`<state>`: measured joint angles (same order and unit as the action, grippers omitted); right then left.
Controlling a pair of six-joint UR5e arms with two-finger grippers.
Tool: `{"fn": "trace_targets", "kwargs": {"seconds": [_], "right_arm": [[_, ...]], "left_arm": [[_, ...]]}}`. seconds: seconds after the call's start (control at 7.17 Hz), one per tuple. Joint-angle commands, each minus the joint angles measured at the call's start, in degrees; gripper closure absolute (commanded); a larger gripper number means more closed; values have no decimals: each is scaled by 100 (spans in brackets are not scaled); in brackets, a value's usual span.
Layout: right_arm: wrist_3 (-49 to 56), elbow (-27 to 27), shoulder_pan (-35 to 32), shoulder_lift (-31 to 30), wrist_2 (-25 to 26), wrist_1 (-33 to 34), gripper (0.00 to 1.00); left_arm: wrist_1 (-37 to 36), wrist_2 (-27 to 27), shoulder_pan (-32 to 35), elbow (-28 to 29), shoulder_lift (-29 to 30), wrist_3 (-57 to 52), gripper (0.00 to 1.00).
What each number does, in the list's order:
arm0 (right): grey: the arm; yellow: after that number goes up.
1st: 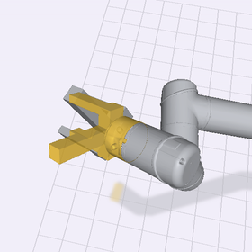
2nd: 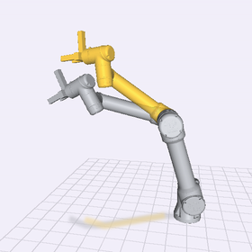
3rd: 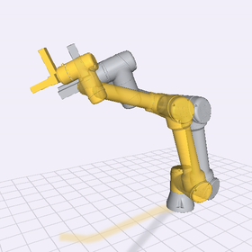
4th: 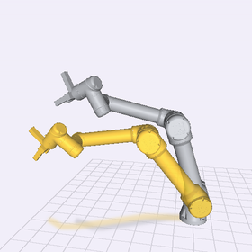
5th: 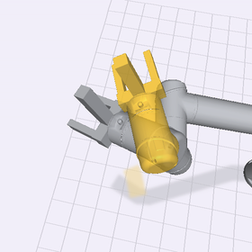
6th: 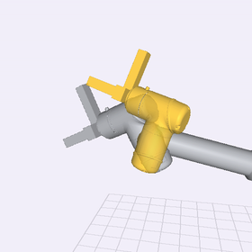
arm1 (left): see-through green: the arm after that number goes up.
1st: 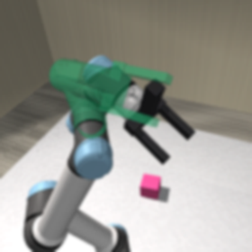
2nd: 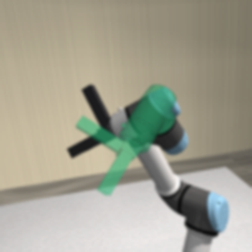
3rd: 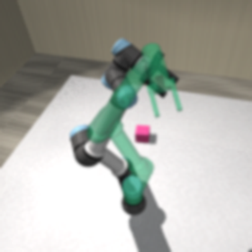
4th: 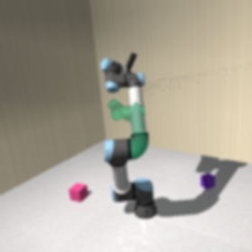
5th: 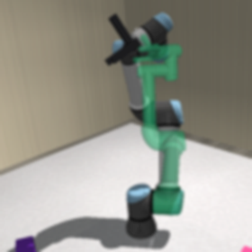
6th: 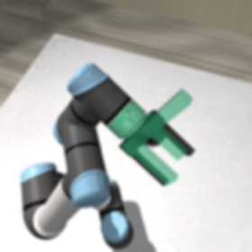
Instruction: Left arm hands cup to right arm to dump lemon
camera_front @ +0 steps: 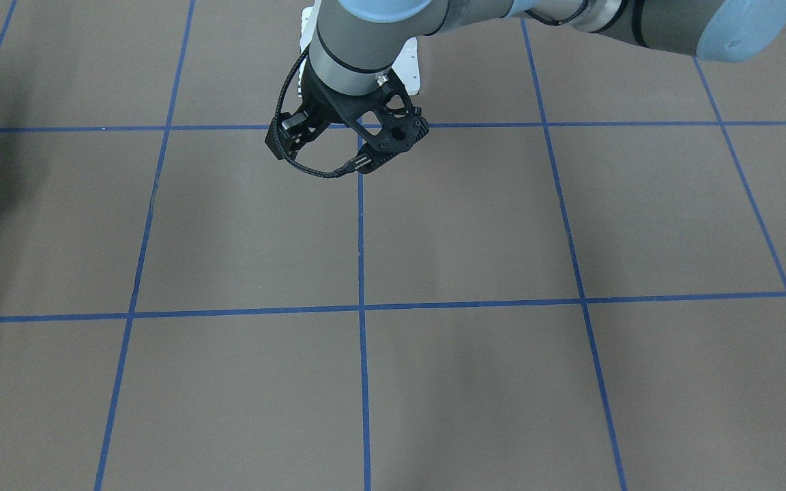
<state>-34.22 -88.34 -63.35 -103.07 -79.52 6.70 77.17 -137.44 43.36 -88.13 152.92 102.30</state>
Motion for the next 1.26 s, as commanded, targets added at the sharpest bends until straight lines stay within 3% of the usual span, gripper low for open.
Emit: {"fn": "trace_targets", "kwargs": {"seconds": [0.0, 0.28, 0.42, 0.56, 1.12], "right_arm": [[-589, 745, -231, -46, -291, -1106, 99], [-1452, 1038, -396, -151, -494, -1820, 100], [-1543, 1046, -659, -343, -782, -2118, 100], [-1578, 1046, -1149, -450, -1411, -2303, 100], [-2701, 1117, -1285, -389, -1898, -2515, 100]], "left_arm": [[0, 15, 67, -47, -78, -9, 0], [0, 15, 120, -55, -87, -17, 0], [0, 15, 147, -90, -96, -9, 0], [0, 15, 173, -195, -139, -9, 0], [0, 15, 322, -275, -254, -52, 0]]}}
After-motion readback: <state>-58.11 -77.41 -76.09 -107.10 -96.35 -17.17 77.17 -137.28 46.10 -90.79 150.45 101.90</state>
